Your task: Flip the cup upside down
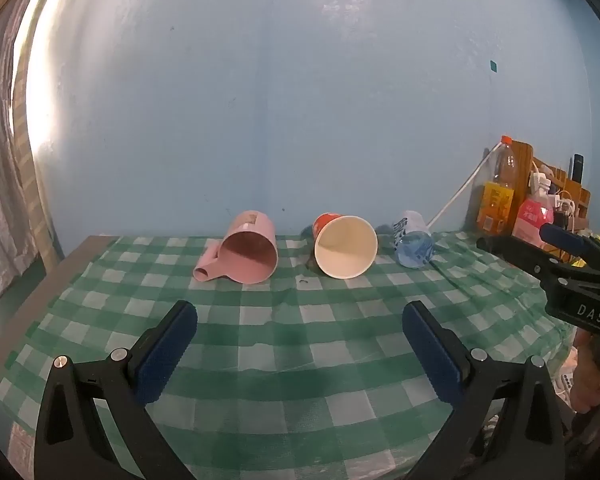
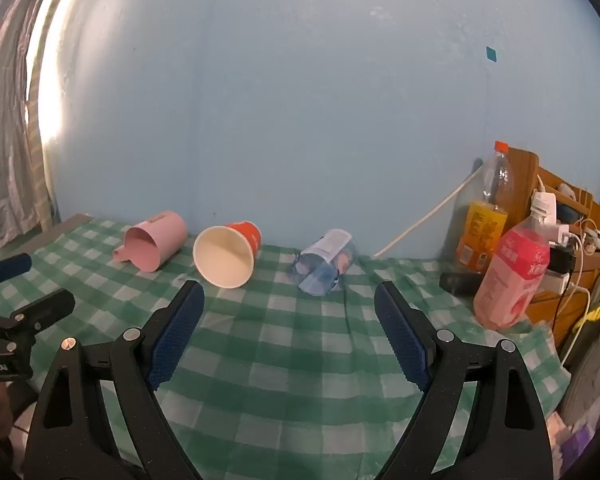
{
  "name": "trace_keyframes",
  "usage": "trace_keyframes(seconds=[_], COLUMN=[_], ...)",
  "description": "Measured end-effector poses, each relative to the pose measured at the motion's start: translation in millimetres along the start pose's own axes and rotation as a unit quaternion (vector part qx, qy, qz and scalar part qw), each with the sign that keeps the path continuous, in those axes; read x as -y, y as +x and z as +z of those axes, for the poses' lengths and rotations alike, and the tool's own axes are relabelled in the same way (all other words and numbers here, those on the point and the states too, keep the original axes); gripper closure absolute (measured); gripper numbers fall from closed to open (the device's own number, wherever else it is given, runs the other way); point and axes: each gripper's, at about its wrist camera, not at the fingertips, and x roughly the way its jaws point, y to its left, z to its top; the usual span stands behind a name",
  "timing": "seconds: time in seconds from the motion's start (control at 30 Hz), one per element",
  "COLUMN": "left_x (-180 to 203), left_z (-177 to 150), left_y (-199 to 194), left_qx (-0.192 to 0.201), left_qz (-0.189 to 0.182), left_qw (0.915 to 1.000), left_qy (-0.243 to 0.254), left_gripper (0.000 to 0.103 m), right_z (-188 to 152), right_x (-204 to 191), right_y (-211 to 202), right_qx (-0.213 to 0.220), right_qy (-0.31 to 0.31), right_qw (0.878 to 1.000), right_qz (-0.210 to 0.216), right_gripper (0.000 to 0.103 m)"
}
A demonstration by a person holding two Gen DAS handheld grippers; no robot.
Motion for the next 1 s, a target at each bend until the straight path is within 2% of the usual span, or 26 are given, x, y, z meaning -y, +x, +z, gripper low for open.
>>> trace_keyframes(seconds=[1.0], left_x=[1.8], left_z=[-2.3], left_y=[-3.0], left_qx=[0.018], left_qz=[-0.017], left_qw=[0.9997], left_qy=[0.003], left_gripper=[0.0], right_z=[-2.5], right_x=[0.8], right_y=[3.4], right_qx=[-0.011], right_qy=[0.001], right_qw=[1.0], right_qz=[0.0], right_gripper=[0.017])
